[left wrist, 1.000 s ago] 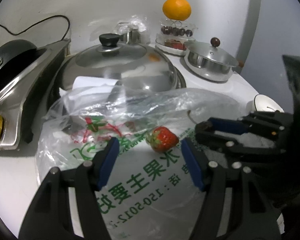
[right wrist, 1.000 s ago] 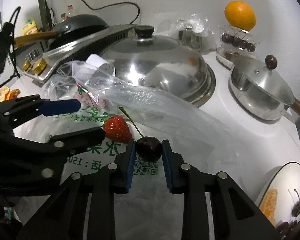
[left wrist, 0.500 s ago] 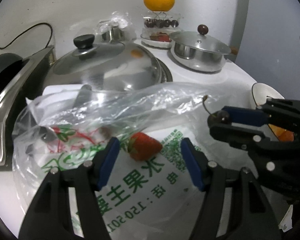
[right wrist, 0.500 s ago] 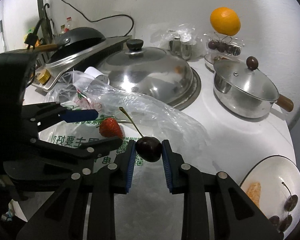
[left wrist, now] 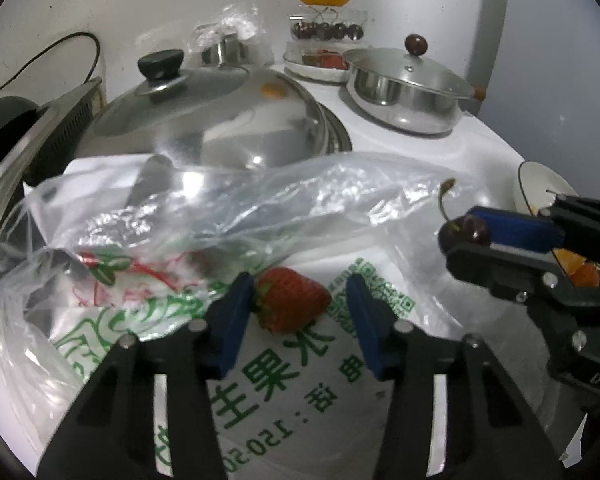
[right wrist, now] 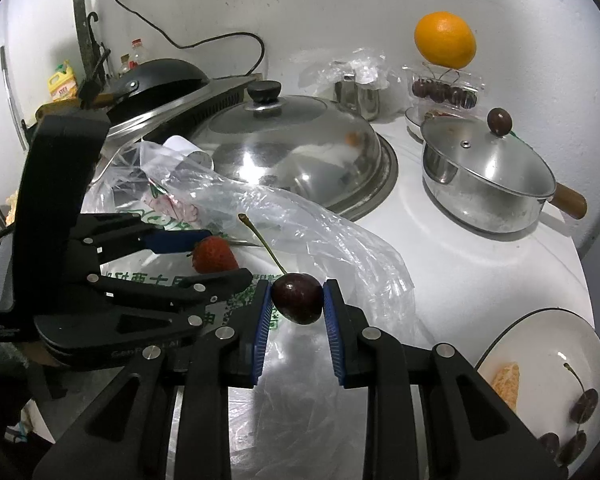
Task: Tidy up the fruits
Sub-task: 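Close right tool on the cherry while left tool closes on the strawberry, then lift cherry and strawberry and carry both over the white plate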
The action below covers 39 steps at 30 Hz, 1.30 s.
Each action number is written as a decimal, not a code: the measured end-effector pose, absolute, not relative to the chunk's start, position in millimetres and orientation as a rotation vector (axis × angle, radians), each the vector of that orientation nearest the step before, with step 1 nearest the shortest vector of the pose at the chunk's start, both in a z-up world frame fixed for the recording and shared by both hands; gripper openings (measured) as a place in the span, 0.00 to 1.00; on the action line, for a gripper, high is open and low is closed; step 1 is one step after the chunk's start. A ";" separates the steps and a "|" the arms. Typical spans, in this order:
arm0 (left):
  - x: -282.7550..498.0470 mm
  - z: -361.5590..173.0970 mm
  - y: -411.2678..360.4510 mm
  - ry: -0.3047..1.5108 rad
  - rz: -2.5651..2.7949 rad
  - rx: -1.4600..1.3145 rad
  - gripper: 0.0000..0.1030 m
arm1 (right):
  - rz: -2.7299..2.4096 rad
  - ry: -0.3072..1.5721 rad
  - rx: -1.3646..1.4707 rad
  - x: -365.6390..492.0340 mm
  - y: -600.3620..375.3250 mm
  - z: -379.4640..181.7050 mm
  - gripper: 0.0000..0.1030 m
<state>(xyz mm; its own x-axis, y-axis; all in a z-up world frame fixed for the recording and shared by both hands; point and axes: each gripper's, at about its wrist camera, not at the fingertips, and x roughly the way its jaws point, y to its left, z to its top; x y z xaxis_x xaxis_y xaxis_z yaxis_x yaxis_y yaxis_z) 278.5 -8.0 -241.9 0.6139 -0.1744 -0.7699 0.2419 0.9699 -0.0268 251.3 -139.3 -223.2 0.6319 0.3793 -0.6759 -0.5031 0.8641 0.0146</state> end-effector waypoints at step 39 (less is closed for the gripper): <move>220.6 -184.1 -27.4 0.759 -0.307 0.099 0.39 | 0.432 0.651 -0.205 200.3 -166.3 -184.8 0.27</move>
